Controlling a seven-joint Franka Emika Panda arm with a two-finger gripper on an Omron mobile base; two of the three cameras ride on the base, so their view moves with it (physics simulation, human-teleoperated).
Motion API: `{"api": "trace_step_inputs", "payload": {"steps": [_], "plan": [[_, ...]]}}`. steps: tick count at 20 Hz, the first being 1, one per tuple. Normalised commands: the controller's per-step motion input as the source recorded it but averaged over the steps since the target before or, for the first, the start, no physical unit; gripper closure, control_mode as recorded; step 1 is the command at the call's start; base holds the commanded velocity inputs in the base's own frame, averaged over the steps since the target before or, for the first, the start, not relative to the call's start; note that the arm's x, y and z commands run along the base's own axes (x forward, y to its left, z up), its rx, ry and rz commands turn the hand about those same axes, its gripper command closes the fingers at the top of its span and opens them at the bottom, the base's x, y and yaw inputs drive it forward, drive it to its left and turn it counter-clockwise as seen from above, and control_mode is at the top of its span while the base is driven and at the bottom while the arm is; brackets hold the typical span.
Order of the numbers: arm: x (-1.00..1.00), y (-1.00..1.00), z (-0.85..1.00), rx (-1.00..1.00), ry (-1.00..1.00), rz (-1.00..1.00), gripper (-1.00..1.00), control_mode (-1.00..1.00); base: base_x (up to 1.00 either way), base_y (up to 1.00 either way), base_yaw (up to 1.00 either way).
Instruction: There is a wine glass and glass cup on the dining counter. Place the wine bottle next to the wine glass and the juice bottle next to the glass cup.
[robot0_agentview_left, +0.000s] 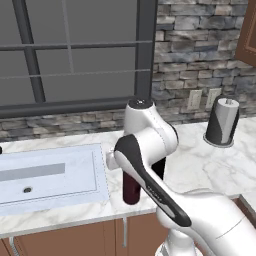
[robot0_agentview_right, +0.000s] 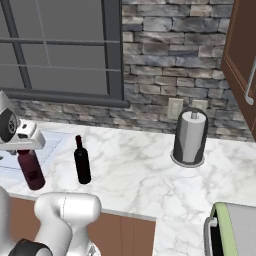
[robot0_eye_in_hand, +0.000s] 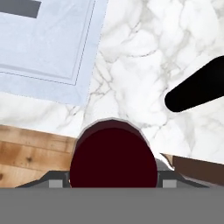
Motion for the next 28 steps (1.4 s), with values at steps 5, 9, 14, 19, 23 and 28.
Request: {"api": "trace_step_inputs", "payload": {"steps": [5, 9, 14, 19, 23, 28], "plan": [[-0.40, 0.01, 0.20, 0.00, -0.11, 0.00, 1.00, -1.00, 0.00, 0.00, 0.00], [-0.15, 0.07, 0.09, 0.00, 0.02, 0.00, 1.00, -1.00, 0.00, 0.00, 0.00], [0.00, 0.02, 0.04, 0.00, 0.05, 0.00, 1.00, -1.00, 0.00, 0.00, 0.00], [0.00, 0.00, 0.00, 0.00, 0.00, 0.00, 1.00, -1.00, 0.00, 0.00, 0.00], [0.00, 0.00, 0.00, 0.00, 0.00, 0.00, 1.00, -1.00, 0.00, 0.00, 0.00], [0.00, 0.00, 0.00, 0.00, 0.00, 0.00, 1.00, 1.00, 0.00, 0.00, 0.00]]}}
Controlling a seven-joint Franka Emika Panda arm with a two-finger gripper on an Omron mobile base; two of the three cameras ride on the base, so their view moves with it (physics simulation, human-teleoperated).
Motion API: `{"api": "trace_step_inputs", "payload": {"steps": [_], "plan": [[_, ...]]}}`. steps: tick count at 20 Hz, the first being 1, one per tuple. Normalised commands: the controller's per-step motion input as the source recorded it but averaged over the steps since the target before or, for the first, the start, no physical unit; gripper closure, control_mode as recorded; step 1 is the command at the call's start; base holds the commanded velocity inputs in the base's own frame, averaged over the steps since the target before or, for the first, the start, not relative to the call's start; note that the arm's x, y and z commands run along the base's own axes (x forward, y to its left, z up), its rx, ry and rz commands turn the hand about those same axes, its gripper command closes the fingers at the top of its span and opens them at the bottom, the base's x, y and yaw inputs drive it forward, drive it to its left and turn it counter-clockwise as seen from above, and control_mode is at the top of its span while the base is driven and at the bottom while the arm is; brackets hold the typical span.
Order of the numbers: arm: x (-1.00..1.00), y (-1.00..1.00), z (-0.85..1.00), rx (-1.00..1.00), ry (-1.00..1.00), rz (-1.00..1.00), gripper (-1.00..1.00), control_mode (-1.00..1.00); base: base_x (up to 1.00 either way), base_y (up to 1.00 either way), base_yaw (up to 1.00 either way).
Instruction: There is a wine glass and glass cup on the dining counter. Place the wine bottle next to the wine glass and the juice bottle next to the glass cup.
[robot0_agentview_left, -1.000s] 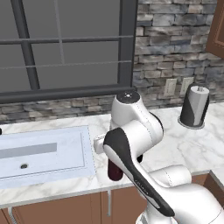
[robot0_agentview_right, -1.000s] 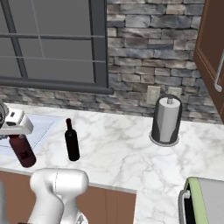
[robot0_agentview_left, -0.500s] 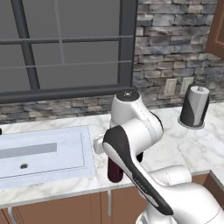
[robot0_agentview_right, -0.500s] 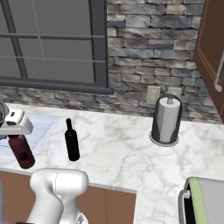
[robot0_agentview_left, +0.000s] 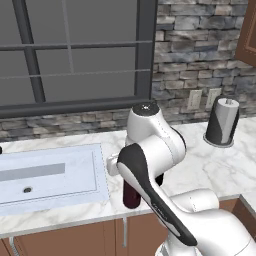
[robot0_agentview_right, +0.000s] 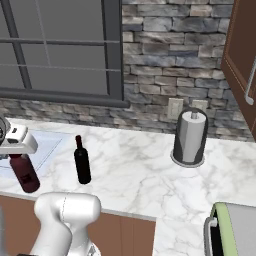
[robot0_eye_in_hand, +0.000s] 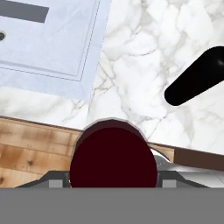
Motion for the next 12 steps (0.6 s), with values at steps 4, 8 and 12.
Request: {"api": "trace_step_inputs", "payload": {"steps": [4, 8, 12], "plan": [[0.00, 0.00, 0.00, 0.00, 0.00, 0.00, 1.00, 1.00, -0.16, 0.00, 0.03], [0.00, 0.00, 0.00, 0.00, 0.00, 0.00, 1.00, 1.00, -0.32, 0.00, 0.10], [0.00, 0.00, 0.00, 0.00, 0.00, 0.00, 1.00, 1.00, -0.26, 0.03, 0.51]]}}
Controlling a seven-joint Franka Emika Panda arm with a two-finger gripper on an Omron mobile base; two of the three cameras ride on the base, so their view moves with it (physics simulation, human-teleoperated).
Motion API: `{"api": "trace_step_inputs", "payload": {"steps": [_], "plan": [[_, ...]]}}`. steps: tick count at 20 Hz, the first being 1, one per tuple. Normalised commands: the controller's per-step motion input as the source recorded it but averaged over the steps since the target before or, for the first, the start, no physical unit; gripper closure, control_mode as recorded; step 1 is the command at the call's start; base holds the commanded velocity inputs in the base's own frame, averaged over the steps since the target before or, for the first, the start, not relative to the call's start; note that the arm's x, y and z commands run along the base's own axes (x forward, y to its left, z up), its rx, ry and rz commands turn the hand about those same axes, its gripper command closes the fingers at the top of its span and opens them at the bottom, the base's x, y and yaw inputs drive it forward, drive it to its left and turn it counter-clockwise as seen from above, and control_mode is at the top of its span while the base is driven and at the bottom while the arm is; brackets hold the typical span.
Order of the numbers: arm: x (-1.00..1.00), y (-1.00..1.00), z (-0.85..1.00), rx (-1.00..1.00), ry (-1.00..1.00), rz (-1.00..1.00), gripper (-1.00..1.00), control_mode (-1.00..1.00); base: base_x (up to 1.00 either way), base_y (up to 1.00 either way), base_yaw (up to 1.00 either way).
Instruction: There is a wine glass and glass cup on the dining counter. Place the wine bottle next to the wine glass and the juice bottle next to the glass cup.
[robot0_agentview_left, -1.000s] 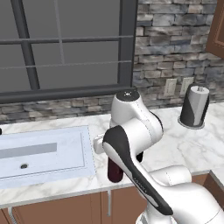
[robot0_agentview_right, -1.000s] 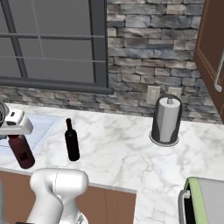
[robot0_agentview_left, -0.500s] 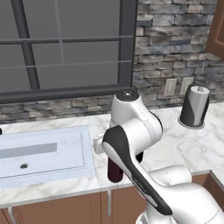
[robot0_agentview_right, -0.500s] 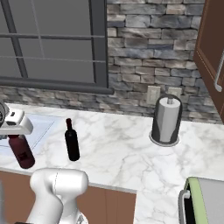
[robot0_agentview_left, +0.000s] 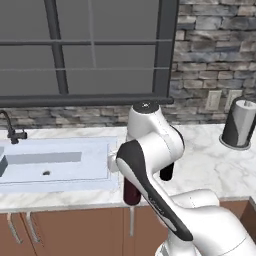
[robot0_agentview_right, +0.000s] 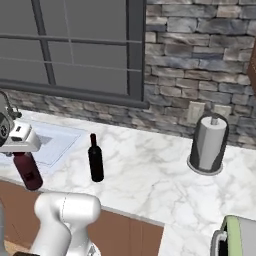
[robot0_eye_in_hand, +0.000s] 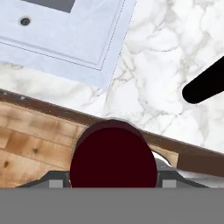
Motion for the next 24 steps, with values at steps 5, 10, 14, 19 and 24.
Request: {"api": "trace_step_inputs", "payload": {"steps": [5, 10, 14, 19, 24], "plan": [[0.00, 0.00, 0.00, 0.00, 0.00, 0.00, 1.00, 1.00, -0.05, 0.04, 0.95], [0.00, 0.00, 0.00, 0.00, 0.00, 0.00, 1.00, 1.00, -0.01, 0.00, 1.00], [0.00, 0.00, 0.00, 0.00, 0.00, 0.00, 1.00, 1.00, 0.00, 0.00, 1.00], [0.00, 0.00, 0.00, 0.00, 0.00, 0.00, 1.00, 1.00, 0.03, 0.00, 0.98], [0.00, 0.00, 0.00, 0.00, 0.00, 0.00, 1.00, 1.00, 0.27, 0.08, 0.77]]}}
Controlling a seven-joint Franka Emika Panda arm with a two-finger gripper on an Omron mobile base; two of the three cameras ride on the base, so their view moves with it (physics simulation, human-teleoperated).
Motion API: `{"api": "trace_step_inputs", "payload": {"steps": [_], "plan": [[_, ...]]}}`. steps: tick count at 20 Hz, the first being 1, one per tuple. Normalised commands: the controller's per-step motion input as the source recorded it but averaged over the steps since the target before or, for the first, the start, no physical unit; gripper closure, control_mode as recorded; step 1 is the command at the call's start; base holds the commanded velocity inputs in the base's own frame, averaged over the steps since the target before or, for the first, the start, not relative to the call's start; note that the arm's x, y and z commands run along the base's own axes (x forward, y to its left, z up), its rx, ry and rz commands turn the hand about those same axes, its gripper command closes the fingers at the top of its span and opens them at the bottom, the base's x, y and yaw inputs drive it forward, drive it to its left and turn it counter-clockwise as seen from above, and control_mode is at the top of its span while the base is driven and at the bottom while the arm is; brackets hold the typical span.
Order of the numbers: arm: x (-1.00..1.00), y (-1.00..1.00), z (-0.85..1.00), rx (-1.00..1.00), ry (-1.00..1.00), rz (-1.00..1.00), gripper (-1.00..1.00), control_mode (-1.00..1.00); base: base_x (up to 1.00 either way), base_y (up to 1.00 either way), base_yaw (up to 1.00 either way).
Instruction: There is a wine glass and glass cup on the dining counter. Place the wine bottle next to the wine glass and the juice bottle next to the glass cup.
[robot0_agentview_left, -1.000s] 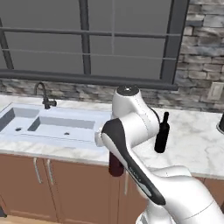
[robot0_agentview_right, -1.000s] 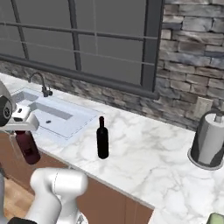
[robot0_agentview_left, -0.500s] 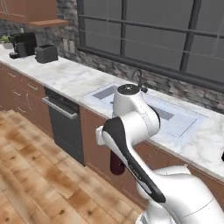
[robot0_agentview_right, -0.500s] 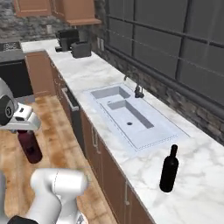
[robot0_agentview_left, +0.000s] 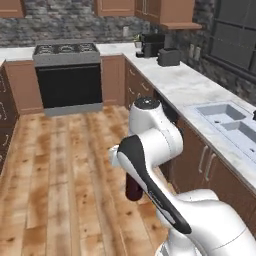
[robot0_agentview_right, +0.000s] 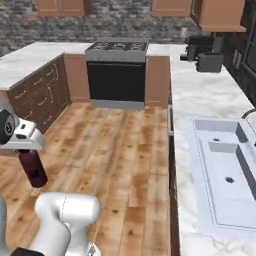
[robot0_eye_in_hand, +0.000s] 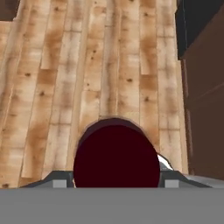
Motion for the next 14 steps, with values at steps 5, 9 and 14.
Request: {"api": "trace_step_inputs", "payload": {"steps": [5, 9, 14], "plan": [[0.00, 0.00, 0.00, 0.00, 0.00, 0.00, 1.00, 1.00, 0.34, 0.08, 0.73], [0.00, 0.00, 0.00, 0.00, 0.00, 0.00, 1.00, 1.00, 0.55, 0.14, 0.44], [0.00, 0.00, 0.00, 0.00, 0.00, 0.00, 1.00, 1.00, 0.78, 0.46, 0.04]]}}
